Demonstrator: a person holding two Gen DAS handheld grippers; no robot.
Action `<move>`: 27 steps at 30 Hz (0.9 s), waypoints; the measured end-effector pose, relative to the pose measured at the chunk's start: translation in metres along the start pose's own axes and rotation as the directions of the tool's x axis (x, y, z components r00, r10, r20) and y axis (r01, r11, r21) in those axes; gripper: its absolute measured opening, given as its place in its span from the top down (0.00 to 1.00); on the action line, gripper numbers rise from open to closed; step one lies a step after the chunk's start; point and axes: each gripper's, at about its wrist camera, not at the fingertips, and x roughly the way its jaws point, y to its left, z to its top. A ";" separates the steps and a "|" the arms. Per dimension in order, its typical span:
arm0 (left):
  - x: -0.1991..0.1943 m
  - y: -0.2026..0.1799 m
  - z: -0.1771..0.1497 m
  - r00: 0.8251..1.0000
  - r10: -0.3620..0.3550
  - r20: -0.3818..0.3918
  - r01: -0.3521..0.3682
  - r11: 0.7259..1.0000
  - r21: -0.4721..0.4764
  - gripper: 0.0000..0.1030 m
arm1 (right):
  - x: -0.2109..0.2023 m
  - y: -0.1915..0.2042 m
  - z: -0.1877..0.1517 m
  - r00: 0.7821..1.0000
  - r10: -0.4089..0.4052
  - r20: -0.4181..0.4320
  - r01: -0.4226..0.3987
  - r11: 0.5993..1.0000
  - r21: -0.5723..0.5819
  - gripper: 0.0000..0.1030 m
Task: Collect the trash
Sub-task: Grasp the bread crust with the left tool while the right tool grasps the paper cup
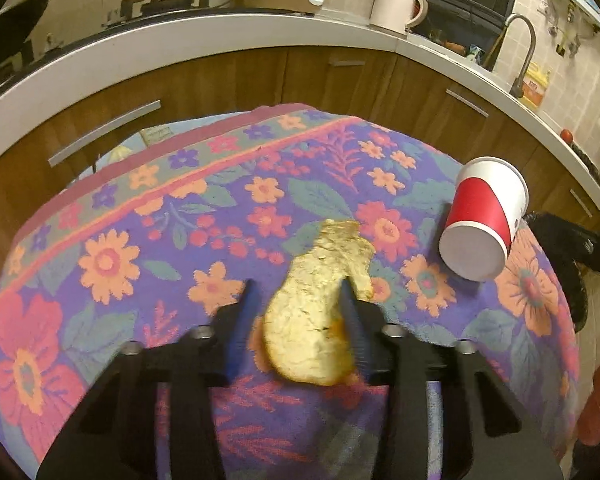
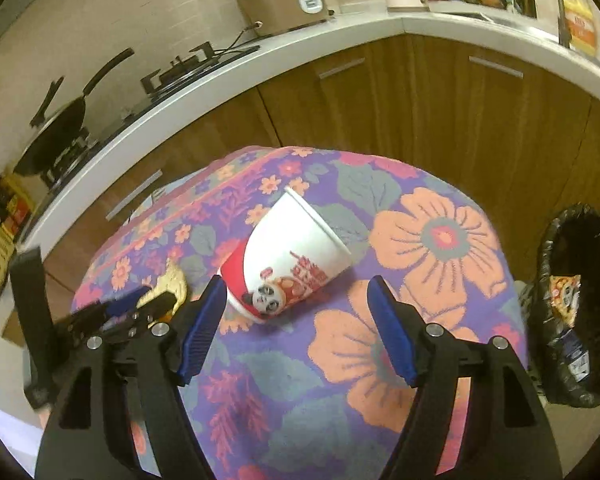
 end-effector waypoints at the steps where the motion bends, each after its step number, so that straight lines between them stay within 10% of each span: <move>1: 0.000 0.000 0.000 1.000 0.000 0.002 0.000 1.000 0.000 0.73 | 0.001 0.001 0.003 1.000 -0.015 0.013 0.015 1.000 -0.013 0.33; 3: 0.000 0.002 0.000 1.000 -0.004 0.004 0.004 1.000 -0.005 0.95 | 0.003 0.003 0.008 0.999 -0.024 0.029 0.025 0.999 -0.039 0.32; 14: -0.008 0.004 -0.002 0.999 -0.031 0.044 0.032 0.999 -0.021 0.98 | 0.028 0.022 0.027 0.998 0.058 -0.040 -0.065 0.976 -0.210 0.33; 22: -0.018 0.003 -0.006 0.996 -0.041 0.076 0.043 0.999 -0.031 0.99 | 0.017 0.036 0.002 0.985 0.132 -0.114 -0.158 0.951 -0.264 0.82; 27: -0.025 0.003 -0.008 0.992 -0.078 0.095 0.081 0.996 -0.027 0.99 | 0.008 0.041 -0.009 0.972 0.205 -0.117 -0.229 0.940 -0.253 0.97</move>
